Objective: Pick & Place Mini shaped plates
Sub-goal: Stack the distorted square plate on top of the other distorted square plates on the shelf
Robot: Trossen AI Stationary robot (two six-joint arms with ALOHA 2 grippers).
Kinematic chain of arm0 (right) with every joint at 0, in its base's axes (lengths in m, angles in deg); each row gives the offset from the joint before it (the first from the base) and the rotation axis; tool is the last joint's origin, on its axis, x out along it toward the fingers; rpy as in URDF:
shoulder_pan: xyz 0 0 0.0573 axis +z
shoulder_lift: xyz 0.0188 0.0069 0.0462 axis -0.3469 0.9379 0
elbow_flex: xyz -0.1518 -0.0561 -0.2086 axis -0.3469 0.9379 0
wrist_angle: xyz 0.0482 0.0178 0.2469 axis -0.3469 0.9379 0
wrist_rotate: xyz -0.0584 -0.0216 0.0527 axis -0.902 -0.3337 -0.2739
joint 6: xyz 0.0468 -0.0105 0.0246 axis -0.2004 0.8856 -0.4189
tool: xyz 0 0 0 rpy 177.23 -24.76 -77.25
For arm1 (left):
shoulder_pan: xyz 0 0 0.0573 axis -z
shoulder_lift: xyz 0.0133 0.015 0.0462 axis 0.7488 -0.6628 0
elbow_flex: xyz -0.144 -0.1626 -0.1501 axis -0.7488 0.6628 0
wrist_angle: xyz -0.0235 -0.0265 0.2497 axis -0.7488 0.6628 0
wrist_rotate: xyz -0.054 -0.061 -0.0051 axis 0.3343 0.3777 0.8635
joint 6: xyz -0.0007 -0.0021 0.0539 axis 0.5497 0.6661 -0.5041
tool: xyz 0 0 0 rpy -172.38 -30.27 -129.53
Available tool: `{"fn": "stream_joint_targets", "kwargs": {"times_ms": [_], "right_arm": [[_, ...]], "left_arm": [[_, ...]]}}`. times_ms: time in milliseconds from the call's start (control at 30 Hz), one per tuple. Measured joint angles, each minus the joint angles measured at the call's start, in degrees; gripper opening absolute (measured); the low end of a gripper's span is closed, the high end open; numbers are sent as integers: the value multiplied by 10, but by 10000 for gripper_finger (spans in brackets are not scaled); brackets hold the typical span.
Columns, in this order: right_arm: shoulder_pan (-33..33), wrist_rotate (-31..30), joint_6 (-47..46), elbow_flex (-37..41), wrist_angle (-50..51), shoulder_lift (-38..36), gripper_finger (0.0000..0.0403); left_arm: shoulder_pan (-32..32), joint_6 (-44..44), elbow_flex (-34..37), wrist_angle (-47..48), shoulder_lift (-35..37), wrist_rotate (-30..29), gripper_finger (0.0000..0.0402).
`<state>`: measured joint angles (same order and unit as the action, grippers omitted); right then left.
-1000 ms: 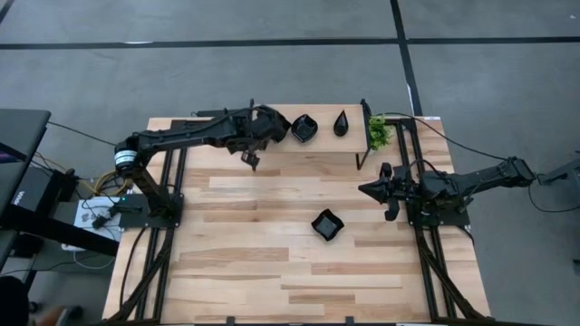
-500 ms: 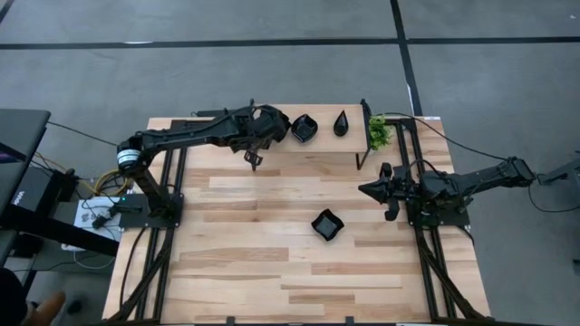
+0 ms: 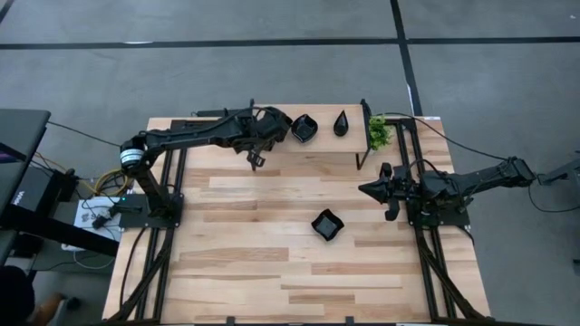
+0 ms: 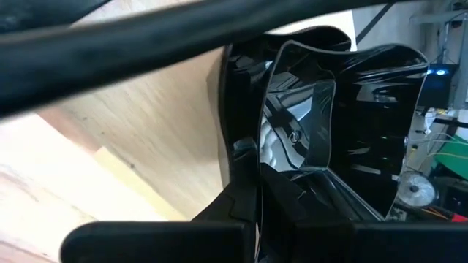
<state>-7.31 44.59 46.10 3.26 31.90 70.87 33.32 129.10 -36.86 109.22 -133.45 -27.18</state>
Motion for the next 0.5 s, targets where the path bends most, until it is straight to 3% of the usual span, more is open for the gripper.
{"fn": "stream_joint_targets", "kwargs": {"times_ms": [500], "right_arm": [[0, 0, 0, 0, 0, 0, 0]], "left_arm": [[0, 15, 0, 33, 0, 6, 8]]}}
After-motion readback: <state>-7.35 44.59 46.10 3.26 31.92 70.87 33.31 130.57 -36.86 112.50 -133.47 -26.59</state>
